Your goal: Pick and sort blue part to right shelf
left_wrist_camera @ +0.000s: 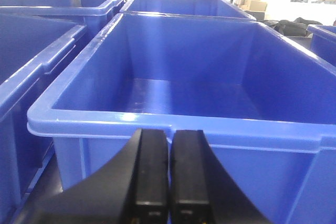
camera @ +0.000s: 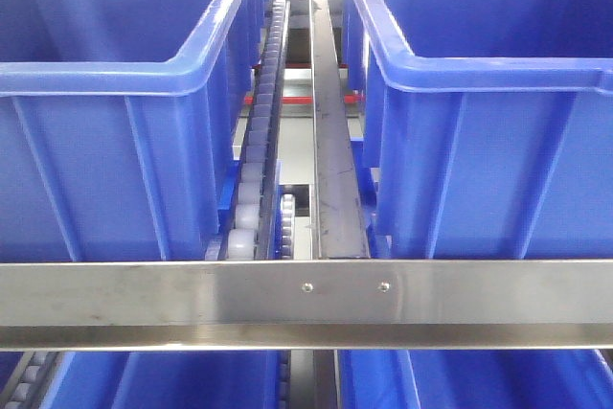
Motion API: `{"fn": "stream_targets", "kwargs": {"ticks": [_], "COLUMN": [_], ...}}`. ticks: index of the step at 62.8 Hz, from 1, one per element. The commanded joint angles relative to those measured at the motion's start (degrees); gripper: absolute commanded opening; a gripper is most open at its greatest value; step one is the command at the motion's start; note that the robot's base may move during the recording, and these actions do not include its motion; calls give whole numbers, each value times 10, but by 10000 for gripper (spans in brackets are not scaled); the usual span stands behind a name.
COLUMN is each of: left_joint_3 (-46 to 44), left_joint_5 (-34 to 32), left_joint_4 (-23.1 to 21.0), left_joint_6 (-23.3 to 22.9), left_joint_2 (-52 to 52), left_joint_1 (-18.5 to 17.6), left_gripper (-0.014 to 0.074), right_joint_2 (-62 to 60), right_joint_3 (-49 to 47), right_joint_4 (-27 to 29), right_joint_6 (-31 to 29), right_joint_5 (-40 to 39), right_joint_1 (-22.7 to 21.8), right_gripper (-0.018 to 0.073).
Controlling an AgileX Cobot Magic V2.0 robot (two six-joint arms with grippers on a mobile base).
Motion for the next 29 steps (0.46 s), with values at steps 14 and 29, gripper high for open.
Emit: {"fn": "stream_targets", "kwargs": {"ticks": [14, 29], "left_joint_3": [13, 13], "left_joint_5": [-51, -51], "left_joint_4": [-3, -3], "left_joint_6": [-5, -5], "left_joint_2": [-12, -12], "left_joint_1": [-1, -1], "left_gripper": [123, 123], "right_joint_2": [-13, -13], "right_joint_3": [-13, -13], "right_joint_4": [-5, -5], "right_joint_6": [3, 3], "right_joint_5": [-53, -53], "right_joint_1": [-4, -4], "right_gripper": [55, 55]}}
